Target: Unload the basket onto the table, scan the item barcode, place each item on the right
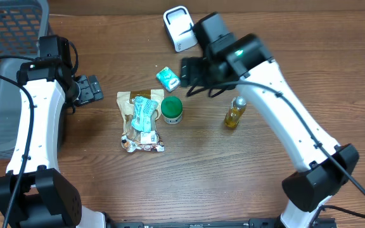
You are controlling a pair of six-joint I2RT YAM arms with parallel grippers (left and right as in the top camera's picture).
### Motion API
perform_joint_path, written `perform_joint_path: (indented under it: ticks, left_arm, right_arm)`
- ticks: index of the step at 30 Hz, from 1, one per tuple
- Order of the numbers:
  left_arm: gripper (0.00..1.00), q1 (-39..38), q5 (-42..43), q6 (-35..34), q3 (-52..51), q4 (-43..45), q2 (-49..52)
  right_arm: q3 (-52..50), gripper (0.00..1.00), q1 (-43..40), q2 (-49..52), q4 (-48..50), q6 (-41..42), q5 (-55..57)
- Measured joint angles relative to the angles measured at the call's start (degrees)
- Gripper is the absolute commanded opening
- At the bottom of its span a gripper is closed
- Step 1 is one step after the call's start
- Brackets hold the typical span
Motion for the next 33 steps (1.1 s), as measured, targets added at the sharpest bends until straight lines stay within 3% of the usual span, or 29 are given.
perform_joint_path:
  ticks: [9,33]
  left_arm:
    - [1.00,0.00,0.00,0.00,0.00,-0.02,0.00]
    - [1.00,0.00,0.02,0.00,0.00,0.00,0.00]
  right_arm:
    - [-6.71,0.92,8.02,0.00,7.15,4.66,6.34]
    - [-10.19,0.98,10.97,13.38,13.57,7.37,9.09]
